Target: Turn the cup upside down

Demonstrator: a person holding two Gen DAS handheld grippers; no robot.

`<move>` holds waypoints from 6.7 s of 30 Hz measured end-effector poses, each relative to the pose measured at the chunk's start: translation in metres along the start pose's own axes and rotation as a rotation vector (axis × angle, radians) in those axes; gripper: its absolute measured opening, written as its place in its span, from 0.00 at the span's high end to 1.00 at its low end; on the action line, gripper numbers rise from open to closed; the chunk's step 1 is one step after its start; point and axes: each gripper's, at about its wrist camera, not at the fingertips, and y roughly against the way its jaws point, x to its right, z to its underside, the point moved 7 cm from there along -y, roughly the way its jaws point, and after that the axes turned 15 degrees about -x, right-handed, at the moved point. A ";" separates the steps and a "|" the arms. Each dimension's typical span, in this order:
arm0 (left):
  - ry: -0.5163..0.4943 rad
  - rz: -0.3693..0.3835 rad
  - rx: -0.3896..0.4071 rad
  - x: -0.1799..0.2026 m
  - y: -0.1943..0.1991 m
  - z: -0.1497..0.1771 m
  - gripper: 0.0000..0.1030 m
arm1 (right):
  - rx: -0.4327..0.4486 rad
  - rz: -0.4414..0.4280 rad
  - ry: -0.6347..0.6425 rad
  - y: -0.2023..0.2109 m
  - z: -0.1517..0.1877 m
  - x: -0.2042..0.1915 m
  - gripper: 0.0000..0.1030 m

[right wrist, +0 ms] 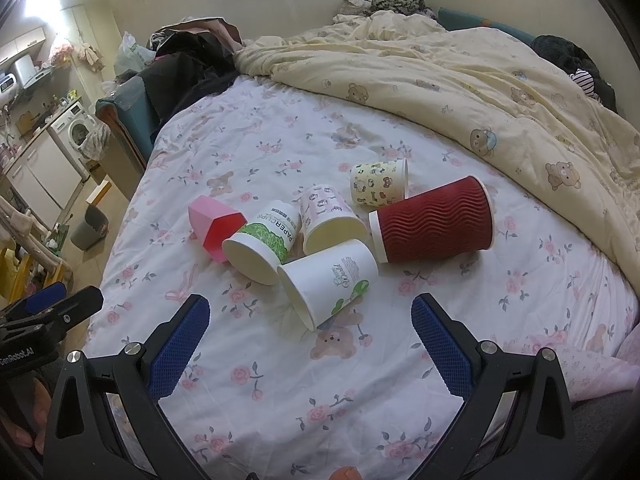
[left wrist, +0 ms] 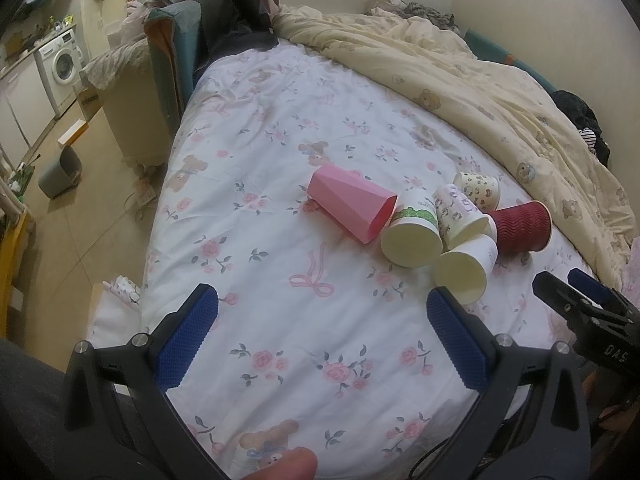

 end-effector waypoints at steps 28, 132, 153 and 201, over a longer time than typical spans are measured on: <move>0.000 -0.015 0.002 0.001 0.003 -0.003 0.00 | -0.006 0.004 -0.004 -0.002 0.001 0.001 0.00; 0.042 -0.065 -0.216 -0.043 -0.023 -0.018 0.00 | -0.676 -0.335 0.117 -0.106 0.062 -0.081 0.37; 0.064 -0.038 -0.257 -0.033 -0.039 0.000 0.00 | -0.701 -0.330 0.093 -0.133 0.073 -0.079 0.17; 0.158 0.058 -0.635 0.101 -0.123 0.055 0.19 | -0.277 -0.398 -0.276 -0.032 0.024 0.061 0.06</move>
